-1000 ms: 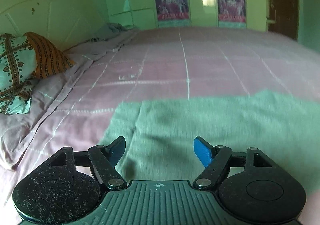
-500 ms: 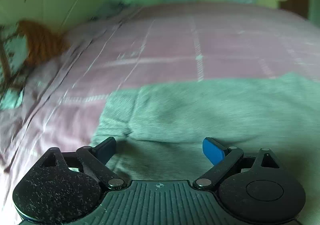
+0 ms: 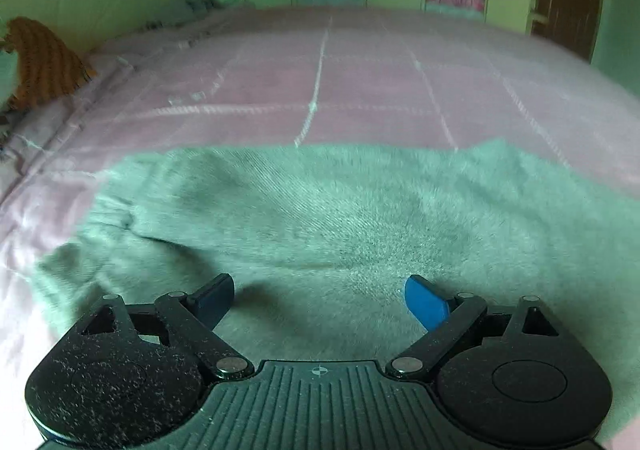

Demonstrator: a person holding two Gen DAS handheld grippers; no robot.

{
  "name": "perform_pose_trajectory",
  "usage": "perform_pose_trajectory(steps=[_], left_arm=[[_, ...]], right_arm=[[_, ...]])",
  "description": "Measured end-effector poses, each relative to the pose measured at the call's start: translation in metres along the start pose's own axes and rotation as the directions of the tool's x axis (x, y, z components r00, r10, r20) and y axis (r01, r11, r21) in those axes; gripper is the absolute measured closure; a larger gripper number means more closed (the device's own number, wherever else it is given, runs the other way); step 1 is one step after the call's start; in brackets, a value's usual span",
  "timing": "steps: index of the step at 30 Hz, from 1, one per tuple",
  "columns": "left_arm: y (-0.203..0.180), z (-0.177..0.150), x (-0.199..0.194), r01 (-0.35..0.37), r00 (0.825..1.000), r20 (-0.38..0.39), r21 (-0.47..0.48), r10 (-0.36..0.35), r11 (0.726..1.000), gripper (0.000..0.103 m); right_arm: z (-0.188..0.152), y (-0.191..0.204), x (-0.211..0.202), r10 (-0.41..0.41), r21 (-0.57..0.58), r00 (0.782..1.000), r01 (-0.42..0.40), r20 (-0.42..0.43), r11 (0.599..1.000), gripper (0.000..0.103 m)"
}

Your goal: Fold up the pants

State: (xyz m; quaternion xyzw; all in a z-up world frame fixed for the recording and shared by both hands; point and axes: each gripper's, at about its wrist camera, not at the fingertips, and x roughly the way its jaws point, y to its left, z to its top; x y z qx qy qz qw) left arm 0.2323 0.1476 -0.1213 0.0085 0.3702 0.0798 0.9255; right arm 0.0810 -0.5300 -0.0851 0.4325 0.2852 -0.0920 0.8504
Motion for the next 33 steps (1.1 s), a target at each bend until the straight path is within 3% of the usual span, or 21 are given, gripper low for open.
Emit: perform_pose_trajectory(steps=[5,7,9,12,14,16,18,19,21,28,33], left_arm=[[0.017,-0.021,-0.047,-0.075,0.992,0.1,0.031,0.072,0.997,0.01],[0.028,-0.027,-0.057,-0.101,0.99,0.105,0.012,0.099,0.995,0.01],[0.04,-0.032,-0.057,-0.117,0.989,0.084,-0.023,0.118,0.993,0.01],[0.046,-0.045,-0.038,-0.142,0.989,-0.037,-0.036,0.141,0.989,0.01],[0.064,-0.053,-0.028,-0.087,0.995,-0.059,-0.185,0.077,0.979,0.008],[0.08,-0.056,-0.024,-0.058,0.997,-0.071,-0.298,0.039,0.953,0.005],[0.079,-0.056,-0.023,-0.062,0.997,-0.067,-0.278,0.045,0.958,0.004],[0.078,-0.056,-0.023,-0.067,0.996,-0.067,-0.267,0.051,0.961,0.004],[0.077,-0.057,-0.023,-0.067,0.996,-0.066,-0.267,0.051,0.961,0.004],[0.074,-0.059,-0.024,-0.069,0.996,-0.066,-0.259,0.054,0.963,0.004],[0.073,-0.053,-0.032,-0.075,0.995,-0.077,-0.252,0.057,0.965,0.004]], right_arm=[[0.001,-0.009,-0.001,0.042,0.049,0.999,-0.042,-0.004,0.998,0.08],[0.001,-0.012,-0.002,0.057,0.071,0.998,-0.057,0.0,0.996,0.08],[0.001,-0.016,-0.004,0.071,0.097,0.997,-0.072,0.009,0.993,0.08],[0.001,-0.018,-0.005,0.08,0.109,0.997,-0.081,0.013,0.991,0.083],[0.001,-0.011,-0.005,0.04,0.061,0.999,-0.04,0.007,0.997,0.086],[0.0,0.01,-0.01,0.008,-0.078,0.999,-0.005,0.039,0.997,0.087],[-0.003,0.024,-0.027,0.06,-0.163,0.989,-0.038,0.133,0.986,0.087],[-0.003,0.025,-0.027,0.023,-0.151,0.989,-0.001,0.144,0.989,0.087],[-0.005,0.012,-0.006,-0.108,-0.062,0.992,0.112,0.062,0.992,0.088],[0.0,0.018,-0.001,-0.119,-0.094,0.991,0.124,0.057,0.988,0.086],[0.0,0.062,-0.013,-0.151,-0.208,0.982,0.171,0.111,0.963,0.086]])
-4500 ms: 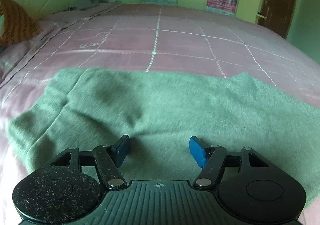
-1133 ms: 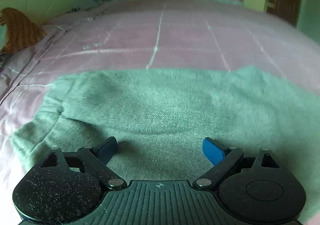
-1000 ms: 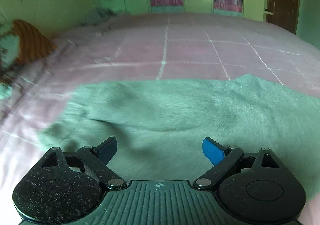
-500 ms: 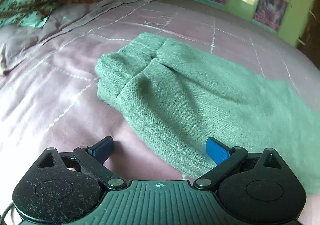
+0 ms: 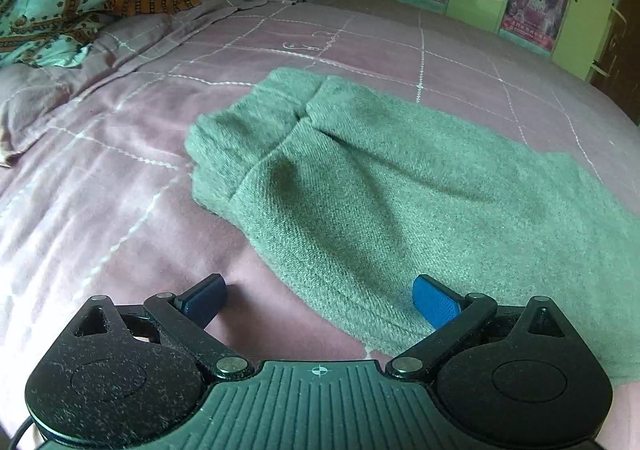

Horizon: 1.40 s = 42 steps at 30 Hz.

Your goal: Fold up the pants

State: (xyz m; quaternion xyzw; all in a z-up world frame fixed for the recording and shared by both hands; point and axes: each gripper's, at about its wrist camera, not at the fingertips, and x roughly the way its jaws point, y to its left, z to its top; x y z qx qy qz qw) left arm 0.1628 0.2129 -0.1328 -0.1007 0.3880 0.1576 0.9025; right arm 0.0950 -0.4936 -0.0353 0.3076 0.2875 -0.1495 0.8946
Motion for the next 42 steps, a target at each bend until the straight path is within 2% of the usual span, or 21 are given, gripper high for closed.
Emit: perform_pose_trajectory(steps=[4,9,14,18,20,24,25,27,30,32,36,40,42], left_arm=[[-0.011,-0.002,-0.024,-0.018,0.999,0.053,0.105,0.012,0.994,0.004],[-0.002,-0.009,-0.039,0.027,0.999,0.041,0.024,-0.028,0.999,0.004],[-0.008,-0.025,-0.06,0.046,0.998,0.05,0.026,-0.047,0.999,0.004],[-0.026,-0.035,-0.073,-0.007,0.995,0.099,0.114,-0.005,0.993,0.004],[-0.036,-0.036,-0.075,-0.04,0.993,0.113,0.182,0.019,0.983,0.004],[-0.048,-0.039,-0.077,-0.031,0.994,0.111,0.242,0.004,0.97,0.004],[-0.049,-0.039,-0.078,-0.028,0.993,0.114,0.247,-0.001,0.969,0.004],[-0.048,-0.038,-0.08,-0.025,0.993,0.118,0.241,-0.004,0.97,0.004],[-0.044,-0.037,-0.078,-0.014,0.994,0.113,0.203,-0.01,0.979,0.004],[-0.042,-0.036,-0.075,-0.009,0.994,0.112,0.185,-0.012,0.983,0.004],[-0.047,-0.038,-0.075,-0.016,0.993,0.118,0.208,-0.009,0.978,0.004],[-0.05,-0.039,-0.076,-0.021,0.993,0.119,0.22,-0.006,0.975,0.004],[-0.049,-0.039,-0.076,-0.018,0.993,0.117,0.217,-0.007,0.976,0.004]], right_arm=[[0.01,0.05,-0.012,0.017,-0.096,0.999,-0.013,0.049,0.995,0.086],[0.008,0.13,-0.01,0.09,-0.246,0.994,-0.072,0.063,0.967,0.085],[-0.016,0.216,-0.001,0.232,-0.325,0.973,-0.221,-0.004,0.92,0.085],[-0.059,0.279,0.014,0.318,-0.366,0.939,-0.345,-0.134,0.864,0.085],[-0.093,0.306,0.021,0.345,-0.395,0.912,-0.408,-0.224,0.823,0.085],[-0.174,0.339,0.036,0.332,-0.458,0.845,-0.512,-0.418,0.727,0.085],[-0.187,0.342,0.039,0.307,-0.481,0.844,-0.51,-0.44,0.713,0.085],[-0.206,0.343,0.04,0.254,-0.537,0.861,-0.479,-0.44,0.695,0.084],[-0.209,0.342,0.042,0.245,-0.542,0.868,-0.467,-0.432,0.699,0.084],[-0.216,0.345,0.034,0.249,-0.574,0.871,-0.47,-0.423,0.671,0.084],[-0.227,0.358,0.015,0.272,-0.683,0.888,-0.46,-0.371,0.568,0.084],[-0.253,0.365,0.01,0.236,-0.804,0.902,-0.43,-0.361,0.411,0.084],[-0.264,0.362,0.006,0.231,-0.833,0.909,-0.412,-0.347,0.369,0.083]])
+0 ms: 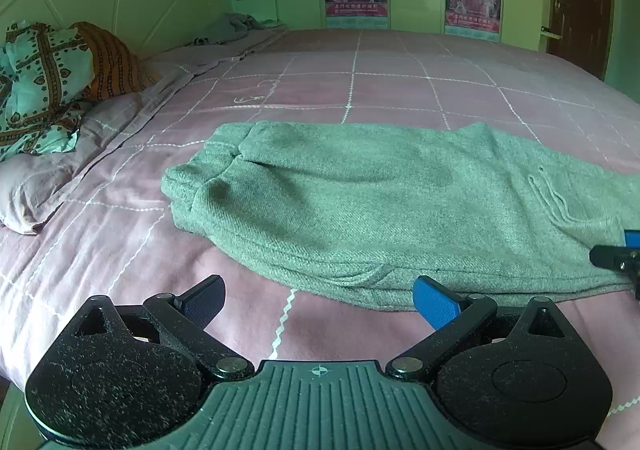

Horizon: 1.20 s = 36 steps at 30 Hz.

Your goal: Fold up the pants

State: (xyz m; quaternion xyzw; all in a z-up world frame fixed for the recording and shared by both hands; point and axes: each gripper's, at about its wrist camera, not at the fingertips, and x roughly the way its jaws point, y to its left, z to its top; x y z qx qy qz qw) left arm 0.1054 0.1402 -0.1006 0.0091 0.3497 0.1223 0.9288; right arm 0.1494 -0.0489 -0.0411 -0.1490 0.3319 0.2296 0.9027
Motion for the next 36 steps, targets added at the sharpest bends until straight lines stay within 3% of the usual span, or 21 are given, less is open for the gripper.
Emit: perform_pose_trajectory(steps=[5,8,9,10,11,12,13,14,16,18,21,22,23,24,25,26,29,36], left_arm=[[-0.001,0.0,0.001,-0.003,1.0,-0.005,-0.001,0.003,1.0,0.004],[-0.005,0.0,0.003,-0.006,1.0,-0.012,0.016,0.007,1.0,0.004],[-0.006,0.001,0.004,-0.005,1.0,-0.013,0.02,0.005,1.0,0.004],[-0.007,0.0,0.004,-0.002,1.0,-0.011,0.024,0.002,1.0,0.004],[-0.008,0.0,0.003,0.004,1.0,-0.006,0.027,-0.004,1.0,0.004],[-0.008,0.0,0.002,0.01,1.0,-0.002,0.031,-0.01,0.999,0.004],[-0.01,0.0,0.0,0.013,1.0,0.003,0.039,-0.014,0.999,0.004],[-0.011,0.0,-0.001,0.024,1.0,0.005,0.048,-0.024,0.999,0.004],[-0.013,0.001,-0.004,0.054,0.998,0.009,0.057,-0.055,0.997,0.004],[-0.02,0.005,-0.011,0.122,0.992,0.025,0.038,-0.123,0.992,0.004],[-0.05,0.011,-0.013,0.267,0.963,0.029,0.009,-0.267,0.964,0.004],[-0.062,0.013,-0.01,0.32,0.947,0.016,-0.009,-0.32,0.947,0.009],[-0.072,0.014,-0.006,0.373,0.928,0.004,-0.04,-0.373,0.927,0.017],[-0.081,0.015,0.0,0.42,0.906,-0.022,-0.075,-0.422,0.905,0.037],[-0.09,0.016,0.008,0.458,0.883,-0.054,-0.118,-0.466,0.881,0.05],[-0.097,0.017,0.015,0.472,0.871,-0.075,-0.149,-0.486,0.869,0.052],[-0.108,0.021,0.025,0.462,0.864,-0.118,-0.203,-0.489,0.864,0.052],[-0.117,0.025,0.049,0.511,0.782,-0.163,-0.386,-0.602,0.768,0.052]], right_arm=[[-0.003,0.011,-0.002,-0.026,-0.028,1.0,0.026,0.005,0.999,0.082],[-0.006,0.023,0.0,-0.019,-0.075,1.0,0.018,-0.005,0.997,0.066],[-0.007,0.028,-0.002,0.006,-0.086,1.0,-0.006,0.002,0.996,0.057],[-0.007,0.032,-0.007,0.083,-0.085,0.996,-0.082,0.01,0.993,0.051],[-0.007,0.033,-0.012,0.144,-0.067,0.989,-0.142,0.029,0.988,0.052],[-0.006,0.032,-0.021,0.238,-0.042,0.969,-0.235,0.062,0.971,0.062],[-0.005,0.028,-0.028,0.308,-0.02,0.949,-0.307,0.073,0.951,0.062],[-0.006,0.027,-0.034,0.306,-0.008,0.947,-0.307,0.094,0.952,0.062],[-0.011,0.018,-0.052,0.227,-0.001,0.963,-0.229,0.145,0.973,0.063],[-0.021,-0.002,-0.069,0.172,0.031,0.969,-0.18,0.175,0.983,0.064],[-0.047,-0.049,-0.092,0.006,0.104,0.98,-0.027,0.197,0.994,0.063],[-0.053,-0.064,-0.097,-0.043,0.134,0.98,0.017,0.194,0.991,0.062],[-0.061,-0.077,-0.101,-0.091,0.165,0.978,0.06,0.189,0.985,0.061],[-0.069,-0.091,-0.105,-0.135,0.197,0.973,0.098,0.185,0.975,0.06],[-0.076,-0.103,-0.109,-0.166,0.231,0.969,0.122,0.181,0.965,0.06],[-0.08,-0.113,-0.112,-0.183,0.259,0.967,0.133,0.18,0.957,0.06],[-0.097,-0.133,-0.119,-0.228,0.329,0.953,0.155,0.198,0.932,0.061],[-0.118,-0.152,-0.107,-0.225,0.4,0.961,0.144,0.163,0.905,0.062]])
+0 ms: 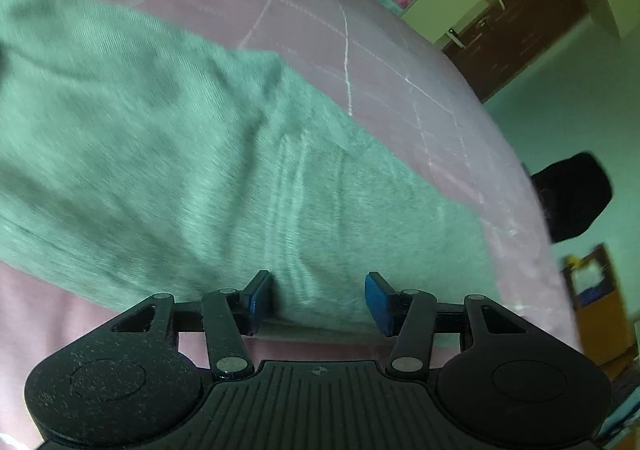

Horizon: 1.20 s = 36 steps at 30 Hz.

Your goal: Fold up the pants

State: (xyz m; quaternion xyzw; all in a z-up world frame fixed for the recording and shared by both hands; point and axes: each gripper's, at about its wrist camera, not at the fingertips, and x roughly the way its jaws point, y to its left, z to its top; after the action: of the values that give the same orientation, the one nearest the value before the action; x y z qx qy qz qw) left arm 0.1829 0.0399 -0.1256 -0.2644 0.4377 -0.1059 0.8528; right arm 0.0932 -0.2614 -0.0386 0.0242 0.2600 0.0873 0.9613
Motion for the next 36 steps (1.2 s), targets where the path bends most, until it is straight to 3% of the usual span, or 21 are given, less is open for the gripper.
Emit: perform_pose_trajectory(steps=[3,4,5,7,10,13,17,19,21,22,23,25,26,29,32,34,36], left_arm=[[0.005,-0.002,0.011,0.017,1.0,0.01,-0.049,-0.017,0.999,0.055],[0.006,-0.003,0.011,0.018,1.0,0.019,-0.056,-0.017,0.998,0.08],[0.005,-0.003,0.011,0.017,0.999,0.035,-0.055,-0.015,0.998,0.086],[0.004,-0.004,0.003,0.069,0.993,0.104,-0.057,-0.063,0.996,0.087],[0.001,-0.009,-0.014,0.096,0.98,0.179,-0.029,-0.089,0.995,0.087],[0.013,-0.022,0.0,0.022,0.993,0.121,-0.029,-0.018,0.999,0.087],[0.028,-0.032,0.007,0.043,0.994,0.102,-0.078,-0.035,0.996,0.084],[0.019,-0.028,0.001,0.006,0.995,0.102,-0.023,-0.003,1.0,0.083],[0.01,-0.023,-0.008,-0.054,0.992,0.118,0.069,0.045,0.996,0.082],[0.008,-0.02,-0.008,-0.084,0.992,0.105,0.109,0.072,0.991,0.076],[0.008,-0.018,-0.008,-0.097,0.992,0.096,0.128,0.085,0.987,0.074],[0.006,-0.013,-0.009,-0.103,0.992,0.09,0.139,0.091,0.985,0.074],[0.003,-0.009,-0.012,-0.117,0.989,0.107,0.15,0.102,0.982,0.074],[-0.006,0.004,-0.018,-0.107,0.985,0.152,0.197,0.077,0.975,0.074],[-0.015,0.022,0.001,-0.122,0.989,0.113,0.238,0.097,0.964,0.074],[-0.017,0.032,0.024,-0.169,0.986,0.04,0.273,0.165,0.947,0.071],[-0.014,0.039,0.034,-0.179,0.984,0.029,0.262,0.178,0.948,0.07]], right_arm=[[0.0,-0.008,0.003,0.011,0.053,1.0,-0.011,-0.01,0.999,0.061],[0.0,-0.011,0.004,0.011,0.067,1.0,-0.009,-0.022,0.998,0.061],[-0.001,-0.014,0.006,0.008,0.078,0.999,-0.005,-0.035,0.997,0.061],[-0.004,-0.018,0.01,-0.004,0.104,0.998,0.01,-0.062,0.995,0.06],[-0.006,-0.024,0.012,-0.012,0.139,0.998,0.021,-0.066,0.99,0.059],[-0.007,-0.023,0.012,-0.013,0.142,0.998,0.022,-0.067,0.99,0.058],[-0.007,-0.023,0.014,-0.005,0.136,0.996,0.017,-0.087,0.991,0.057],[-0.003,-0.021,0.01,-0.012,0.129,0.996,0.023,-0.085,0.991,0.063],[0.004,-0.016,-0.004,-0.03,0.088,1.0,0.031,-0.009,0.996,0.067],[0.007,-0.014,-0.01,-0.019,0.075,1.0,0.018,0.017,0.997,0.067],[0.008,-0.012,-0.008,-0.013,0.069,1.0,0.013,0.003,0.998,0.067],[-0.001,-0.011,0.017,-0.017,0.057,0.989,0.026,-0.15,0.998,0.068],[-0.006,-0.011,0.023,-0.016,0.067,0.986,0.027,-0.166,0.997,0.068],[0.007,-0.008,0.021,-0.022,0.062,0.988,0.031,-0.152,0.998,0.068],[0.014,-0.006,0.032,-0.018,0.043,0.987,0.025,-0.162,0.999,0.069],[0.016,-0.006,0.041,-0.018,0.048,0.986,0.026,-0.167,0.999,0.068],[0.023,-0.009,0.043,-0.018,0.067,0.989,0.028,-0.147,0.997,0.068]])
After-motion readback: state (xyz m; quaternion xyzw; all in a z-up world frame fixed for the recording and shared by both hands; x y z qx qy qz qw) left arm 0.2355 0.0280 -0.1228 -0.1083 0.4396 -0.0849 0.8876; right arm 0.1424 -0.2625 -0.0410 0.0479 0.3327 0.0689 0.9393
